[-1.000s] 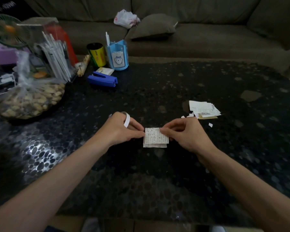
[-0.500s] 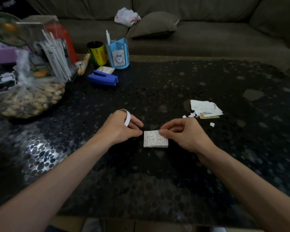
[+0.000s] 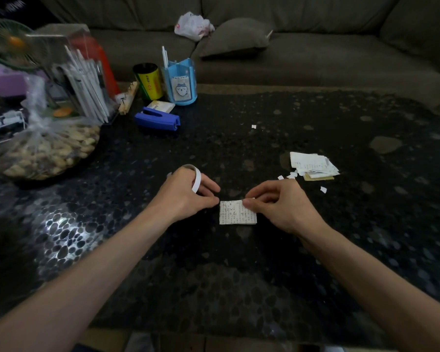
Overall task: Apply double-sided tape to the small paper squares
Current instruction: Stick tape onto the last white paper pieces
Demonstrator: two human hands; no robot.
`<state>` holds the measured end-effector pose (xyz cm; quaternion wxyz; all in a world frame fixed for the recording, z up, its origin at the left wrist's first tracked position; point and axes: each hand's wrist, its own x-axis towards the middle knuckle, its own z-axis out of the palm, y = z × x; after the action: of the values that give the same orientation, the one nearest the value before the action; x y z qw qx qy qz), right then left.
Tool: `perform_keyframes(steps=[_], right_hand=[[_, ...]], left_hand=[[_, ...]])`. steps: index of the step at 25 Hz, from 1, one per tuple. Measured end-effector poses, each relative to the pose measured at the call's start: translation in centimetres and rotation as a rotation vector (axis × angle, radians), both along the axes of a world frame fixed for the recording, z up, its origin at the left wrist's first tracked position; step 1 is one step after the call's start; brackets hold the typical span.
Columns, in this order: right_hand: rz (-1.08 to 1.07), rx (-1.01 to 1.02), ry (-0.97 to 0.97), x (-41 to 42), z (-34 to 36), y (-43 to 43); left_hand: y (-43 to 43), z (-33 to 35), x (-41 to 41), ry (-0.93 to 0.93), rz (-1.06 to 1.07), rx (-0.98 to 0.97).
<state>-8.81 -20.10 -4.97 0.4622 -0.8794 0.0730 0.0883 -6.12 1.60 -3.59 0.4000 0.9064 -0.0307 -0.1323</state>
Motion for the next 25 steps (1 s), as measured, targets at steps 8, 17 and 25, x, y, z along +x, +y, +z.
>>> perform_keyframes(steps=[8, 17, 25], right_hand=[[0.010, -0.044, -0.002, 0.17, -0.03, 0.27], [0.012, -0.054, -0.013, 0.13, -0.08, 0.28], [0.060, -0.226, -0.171, -0.80, -0.50, 0.62]], left_hand=[[-0.21, -0.48, -0.02, -0.001, -0.084, -0.005], [-0.63, -0.50, -0.26, -0.005, -0.101, 0.061], [-0.71, -0.68, -0.29, -0.008, -0.106, 0.068]])
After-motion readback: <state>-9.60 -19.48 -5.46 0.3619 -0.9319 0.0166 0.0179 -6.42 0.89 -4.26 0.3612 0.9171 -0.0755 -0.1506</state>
